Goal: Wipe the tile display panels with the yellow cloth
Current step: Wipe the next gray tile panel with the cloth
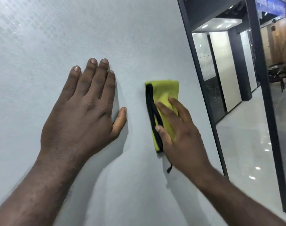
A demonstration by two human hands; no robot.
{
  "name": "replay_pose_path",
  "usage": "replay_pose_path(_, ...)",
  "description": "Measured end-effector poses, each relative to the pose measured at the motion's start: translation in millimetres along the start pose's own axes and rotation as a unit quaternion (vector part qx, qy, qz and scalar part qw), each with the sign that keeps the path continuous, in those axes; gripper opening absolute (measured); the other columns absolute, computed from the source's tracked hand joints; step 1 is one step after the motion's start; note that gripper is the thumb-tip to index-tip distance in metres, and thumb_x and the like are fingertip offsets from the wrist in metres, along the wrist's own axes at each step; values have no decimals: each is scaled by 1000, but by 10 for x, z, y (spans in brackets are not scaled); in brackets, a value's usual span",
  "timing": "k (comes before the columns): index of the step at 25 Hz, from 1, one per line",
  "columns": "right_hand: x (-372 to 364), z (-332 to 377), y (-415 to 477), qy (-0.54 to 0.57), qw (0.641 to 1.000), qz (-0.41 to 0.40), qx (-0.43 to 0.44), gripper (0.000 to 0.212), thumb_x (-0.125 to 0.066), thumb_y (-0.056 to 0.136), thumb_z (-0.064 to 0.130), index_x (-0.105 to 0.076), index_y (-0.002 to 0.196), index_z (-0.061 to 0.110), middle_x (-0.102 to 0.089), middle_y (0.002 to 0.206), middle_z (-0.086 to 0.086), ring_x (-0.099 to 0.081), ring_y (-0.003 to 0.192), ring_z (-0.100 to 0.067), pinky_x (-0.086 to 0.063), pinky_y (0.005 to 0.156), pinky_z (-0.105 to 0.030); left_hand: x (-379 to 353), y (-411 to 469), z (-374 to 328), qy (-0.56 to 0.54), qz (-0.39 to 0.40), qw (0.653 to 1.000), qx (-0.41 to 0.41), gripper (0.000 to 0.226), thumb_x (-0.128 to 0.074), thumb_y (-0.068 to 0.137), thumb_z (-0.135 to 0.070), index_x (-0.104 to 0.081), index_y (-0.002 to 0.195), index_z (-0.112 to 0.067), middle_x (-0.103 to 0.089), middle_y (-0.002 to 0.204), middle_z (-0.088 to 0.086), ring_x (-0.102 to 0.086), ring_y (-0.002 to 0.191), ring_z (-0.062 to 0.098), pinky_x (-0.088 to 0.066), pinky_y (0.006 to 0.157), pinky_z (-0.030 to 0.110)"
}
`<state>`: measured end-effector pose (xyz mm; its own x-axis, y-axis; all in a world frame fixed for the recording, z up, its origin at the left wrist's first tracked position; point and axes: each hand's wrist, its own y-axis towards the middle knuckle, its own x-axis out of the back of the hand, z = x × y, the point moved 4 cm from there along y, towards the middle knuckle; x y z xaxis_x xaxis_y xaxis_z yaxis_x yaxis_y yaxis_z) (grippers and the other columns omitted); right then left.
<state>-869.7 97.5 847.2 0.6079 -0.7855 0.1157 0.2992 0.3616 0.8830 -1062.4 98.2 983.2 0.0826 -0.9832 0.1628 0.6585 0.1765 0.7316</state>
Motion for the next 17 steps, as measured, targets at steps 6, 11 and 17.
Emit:
replay_pose_path(6, 35, -699, 123, 5, 981, -10, -192, 67, -45, 113, 30, -11, 166, 51, 3, 177, 14, -11, 164, -16, -27, 128, -50, 37, -10, -3, -11, 12, 1000, -5, 91, -26, 106, -58, -18, 168, 7, -10, 178, 26, -10, 167, 40, -7, 135, 57)
replay_pose_path(11, -172, -21, -231, 23, 997, 65, -25, 70, -44, 114, 30, -4, 163, 58, 19, 172, 29, 19, 160, -5, 6, 122, -15, 25, -19, -13, 4, 23, 1000, -20, 94, -23, 105, -61, -14, 169, 7, -6, 179, 26, -6, 167, 41, -7, 135, 59)
replay_pose_path(17, 137, -699, 541, -2, 991, -19, -131, 67, -46, 110, 29, -15, 165, 52, 5, 177, 19, -6, 164, -17, -25, 127, -57, 23, -10, -12, 3, 18, 1000, -14, 93, -28, 105, -60, -21, 168, 8, -12, 178, 26, -12, 166, 41, -10, 134, 59)
